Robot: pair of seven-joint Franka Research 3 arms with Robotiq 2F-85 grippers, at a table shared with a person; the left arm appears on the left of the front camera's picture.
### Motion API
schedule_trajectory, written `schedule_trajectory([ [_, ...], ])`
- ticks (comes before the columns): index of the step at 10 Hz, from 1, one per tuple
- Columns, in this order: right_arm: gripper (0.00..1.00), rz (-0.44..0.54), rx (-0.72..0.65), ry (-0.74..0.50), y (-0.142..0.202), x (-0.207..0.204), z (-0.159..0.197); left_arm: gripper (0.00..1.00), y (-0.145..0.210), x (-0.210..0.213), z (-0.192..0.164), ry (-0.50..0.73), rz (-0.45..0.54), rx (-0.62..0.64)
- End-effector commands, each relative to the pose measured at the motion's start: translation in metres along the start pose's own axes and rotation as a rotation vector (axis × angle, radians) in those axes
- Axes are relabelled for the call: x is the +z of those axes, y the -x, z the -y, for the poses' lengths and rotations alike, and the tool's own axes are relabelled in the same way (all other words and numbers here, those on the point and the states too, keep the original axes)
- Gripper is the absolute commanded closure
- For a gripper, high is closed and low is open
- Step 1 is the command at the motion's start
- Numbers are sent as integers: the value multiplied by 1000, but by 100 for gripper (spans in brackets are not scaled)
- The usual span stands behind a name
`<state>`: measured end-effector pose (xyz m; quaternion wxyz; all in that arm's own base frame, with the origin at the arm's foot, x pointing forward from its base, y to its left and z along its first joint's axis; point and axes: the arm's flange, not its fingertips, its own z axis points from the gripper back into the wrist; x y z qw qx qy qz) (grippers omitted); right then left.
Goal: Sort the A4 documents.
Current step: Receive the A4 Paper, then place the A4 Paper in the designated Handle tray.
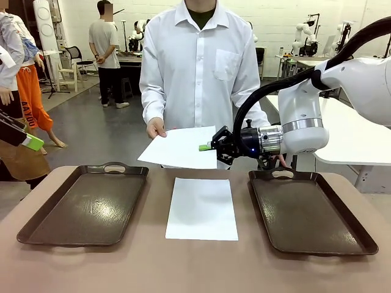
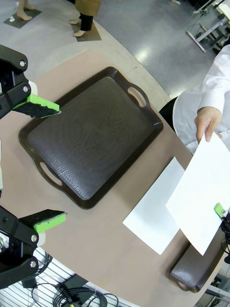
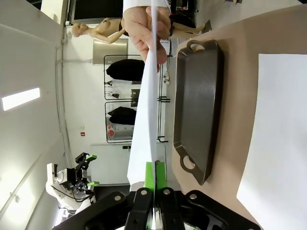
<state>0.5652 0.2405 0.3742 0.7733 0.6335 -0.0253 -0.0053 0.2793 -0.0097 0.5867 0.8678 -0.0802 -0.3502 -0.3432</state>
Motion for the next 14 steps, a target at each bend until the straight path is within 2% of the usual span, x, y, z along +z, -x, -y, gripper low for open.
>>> schedule_trajectory([
  [1,100,16,0,-33,-3,-2,2,0,0,0,-1,0,0,1],
  [5,100,-6,26,-4,5,1,-2,0,0,0,-1,0,0,1],
  [14,100,0,0,0,0,0,0,0,0,0,-1,0,0,1],
])
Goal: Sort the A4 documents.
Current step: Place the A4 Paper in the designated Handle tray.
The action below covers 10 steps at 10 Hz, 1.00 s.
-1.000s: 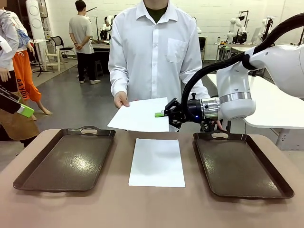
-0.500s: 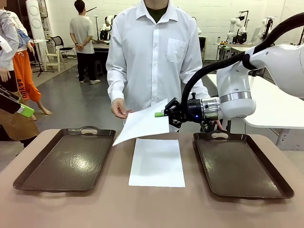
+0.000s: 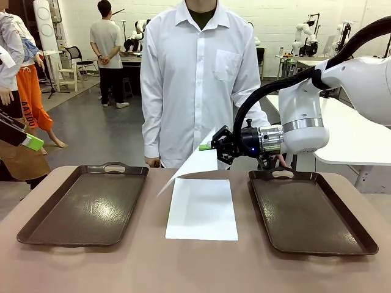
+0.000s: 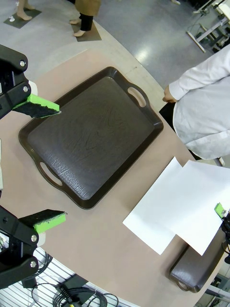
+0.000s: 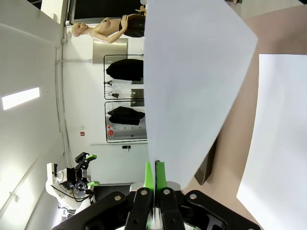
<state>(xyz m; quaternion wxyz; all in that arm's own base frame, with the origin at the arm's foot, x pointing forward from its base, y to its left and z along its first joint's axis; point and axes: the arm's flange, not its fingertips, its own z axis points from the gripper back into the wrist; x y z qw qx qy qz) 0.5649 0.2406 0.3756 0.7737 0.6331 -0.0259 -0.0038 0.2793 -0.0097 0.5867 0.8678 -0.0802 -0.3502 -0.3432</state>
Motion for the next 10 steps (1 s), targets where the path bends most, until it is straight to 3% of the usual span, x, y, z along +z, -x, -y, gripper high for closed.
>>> schedule_trajectory([
  [1,100,1,-3,-1,0,0,1,0,0,0,-1,0,0,1],
  [3,99,0,0,0,0,0,0,0,0,0,-1,0,0,1],
  [6,99,-57,117,22,16,70,-25,0,0,0,-1,0,0,1],
  [10,99,-178,41,118,9,140,3,0,0,0,-1,0,0,1],
])
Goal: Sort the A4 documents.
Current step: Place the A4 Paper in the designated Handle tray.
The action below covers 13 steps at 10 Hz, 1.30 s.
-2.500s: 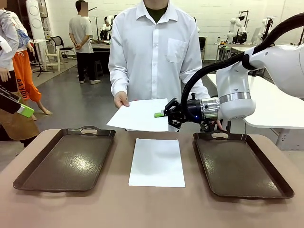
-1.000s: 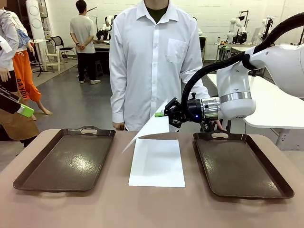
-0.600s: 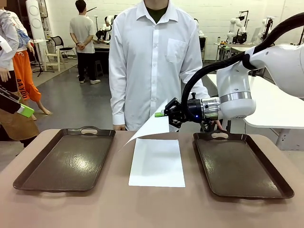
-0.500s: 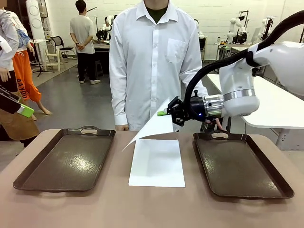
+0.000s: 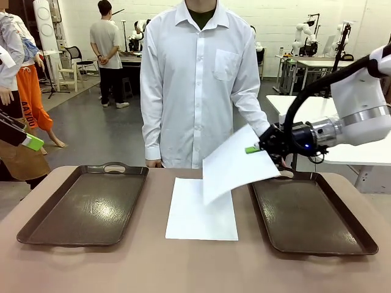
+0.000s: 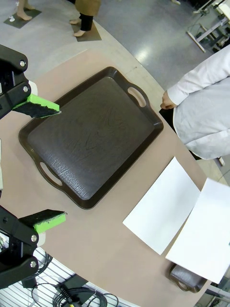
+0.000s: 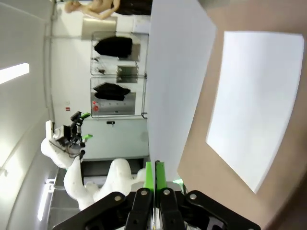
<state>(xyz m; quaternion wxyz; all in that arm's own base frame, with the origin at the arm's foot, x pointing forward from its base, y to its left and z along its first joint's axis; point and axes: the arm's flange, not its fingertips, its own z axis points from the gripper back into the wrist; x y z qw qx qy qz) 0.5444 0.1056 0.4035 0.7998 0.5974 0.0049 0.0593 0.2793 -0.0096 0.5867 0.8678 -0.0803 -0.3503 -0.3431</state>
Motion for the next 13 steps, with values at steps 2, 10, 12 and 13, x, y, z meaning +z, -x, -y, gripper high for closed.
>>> schedule_trajectory([
  [2,99,-60,-9,108,-6,26,34,0,0,0,-1,0,-1,1],
  [10,99,5,-6,350,14,105,102,0,0,0,-1,0,-1,1],
  [12,99,90,-31,525,15,109,112,0,0,0,-1,0,-1,1],
  [13,99,101,-37,585,17,111,116,0,0,0,-1,0,-1,1],
])
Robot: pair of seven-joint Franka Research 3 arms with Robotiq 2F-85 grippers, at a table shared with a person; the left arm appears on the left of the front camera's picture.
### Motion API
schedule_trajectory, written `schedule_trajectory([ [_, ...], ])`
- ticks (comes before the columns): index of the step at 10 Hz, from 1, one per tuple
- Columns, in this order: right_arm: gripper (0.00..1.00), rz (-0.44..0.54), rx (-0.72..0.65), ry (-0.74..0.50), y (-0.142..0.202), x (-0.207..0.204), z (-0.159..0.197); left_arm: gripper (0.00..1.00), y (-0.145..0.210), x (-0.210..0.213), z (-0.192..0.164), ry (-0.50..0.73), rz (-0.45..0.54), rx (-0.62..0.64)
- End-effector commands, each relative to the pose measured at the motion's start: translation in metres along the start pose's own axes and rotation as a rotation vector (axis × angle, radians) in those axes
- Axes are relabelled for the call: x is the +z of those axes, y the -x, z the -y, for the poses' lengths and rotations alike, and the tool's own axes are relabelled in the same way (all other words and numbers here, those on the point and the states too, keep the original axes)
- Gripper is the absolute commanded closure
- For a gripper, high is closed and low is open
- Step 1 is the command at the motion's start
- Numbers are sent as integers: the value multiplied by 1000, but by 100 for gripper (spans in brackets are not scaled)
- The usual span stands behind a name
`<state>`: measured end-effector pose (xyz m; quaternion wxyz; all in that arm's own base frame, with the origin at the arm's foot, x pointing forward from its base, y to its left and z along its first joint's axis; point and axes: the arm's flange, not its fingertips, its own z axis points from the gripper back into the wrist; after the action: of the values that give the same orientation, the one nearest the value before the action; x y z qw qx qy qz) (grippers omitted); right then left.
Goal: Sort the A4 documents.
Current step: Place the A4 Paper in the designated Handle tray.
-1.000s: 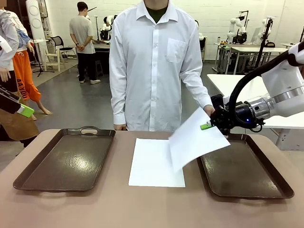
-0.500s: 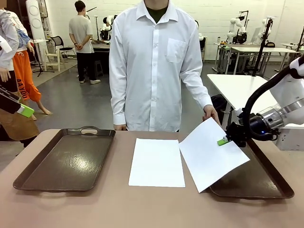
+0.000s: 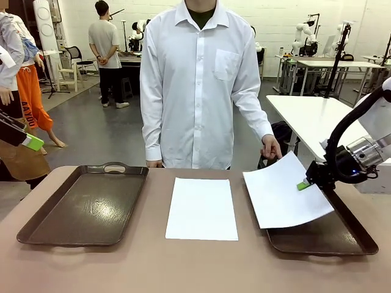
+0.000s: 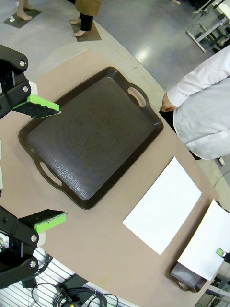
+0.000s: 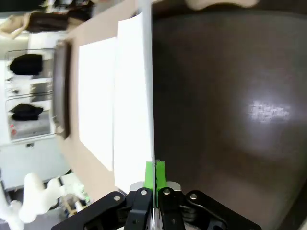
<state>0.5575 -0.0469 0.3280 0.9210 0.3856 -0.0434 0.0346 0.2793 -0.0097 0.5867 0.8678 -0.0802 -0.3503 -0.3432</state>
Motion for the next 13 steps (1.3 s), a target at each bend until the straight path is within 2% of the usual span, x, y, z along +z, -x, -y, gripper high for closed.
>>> schedule_trajectory([
  [1,99,-19,-34,152,11,-13,-1,0,0,0,-1,0,0,1],
  [2,99,-68,-21,201,6,-19,6,0,0,0,-1,0,0,1],
  [4,99,-60,-21,223,3,-13,7,0,0,0,-1,0,0,1],
  [7,99,-104,-3,223,3,-5,6,0,0,0,-1,0,0,1],
  [13,99,-37,-102,240,12,-2,20,0,0,0,-1,0,0,1],
])
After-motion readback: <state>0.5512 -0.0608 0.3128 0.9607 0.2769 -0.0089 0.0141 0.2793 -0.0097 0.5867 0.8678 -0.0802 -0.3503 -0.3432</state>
